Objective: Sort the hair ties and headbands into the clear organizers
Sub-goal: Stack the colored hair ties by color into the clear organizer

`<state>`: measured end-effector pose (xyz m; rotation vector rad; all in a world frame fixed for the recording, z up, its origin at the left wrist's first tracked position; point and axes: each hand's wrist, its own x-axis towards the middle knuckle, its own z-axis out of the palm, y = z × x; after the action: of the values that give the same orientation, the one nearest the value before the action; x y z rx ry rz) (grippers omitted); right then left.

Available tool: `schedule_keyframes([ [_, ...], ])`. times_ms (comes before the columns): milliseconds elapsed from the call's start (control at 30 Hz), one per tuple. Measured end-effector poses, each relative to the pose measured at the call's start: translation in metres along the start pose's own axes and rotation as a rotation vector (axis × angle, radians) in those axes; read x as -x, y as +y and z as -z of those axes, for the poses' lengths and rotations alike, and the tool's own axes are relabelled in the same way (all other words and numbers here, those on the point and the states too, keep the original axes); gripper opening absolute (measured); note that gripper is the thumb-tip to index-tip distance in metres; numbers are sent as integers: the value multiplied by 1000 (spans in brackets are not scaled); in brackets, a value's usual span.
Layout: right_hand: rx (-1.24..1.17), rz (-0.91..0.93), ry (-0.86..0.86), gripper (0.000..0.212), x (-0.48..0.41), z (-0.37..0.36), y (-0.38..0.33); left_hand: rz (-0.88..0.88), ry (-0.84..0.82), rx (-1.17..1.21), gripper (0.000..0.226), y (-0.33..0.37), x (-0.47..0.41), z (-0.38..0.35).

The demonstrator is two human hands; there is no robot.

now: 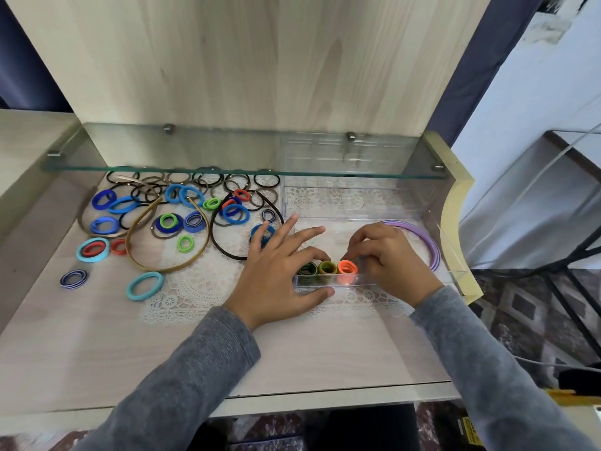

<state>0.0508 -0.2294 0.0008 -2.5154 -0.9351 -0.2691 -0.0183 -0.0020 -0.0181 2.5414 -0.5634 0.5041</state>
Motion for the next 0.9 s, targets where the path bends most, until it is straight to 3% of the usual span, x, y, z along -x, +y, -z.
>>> schedule_keyframes([
  [333,0,60,39,36,-1,-2,2,-24,16,21,32,-1,0,-1],
  [533,-5,-11,59,34,-1,-2,-1,0,9,14,39,0,0,0],
  [700,-15,-37,-64,30,-1,4,-9,23,-10,1,40,-1,0,-1],
  [900,-44,-30,-88,37,-3,3,-7,15,-15,-4,37,-2,0,-4],
])
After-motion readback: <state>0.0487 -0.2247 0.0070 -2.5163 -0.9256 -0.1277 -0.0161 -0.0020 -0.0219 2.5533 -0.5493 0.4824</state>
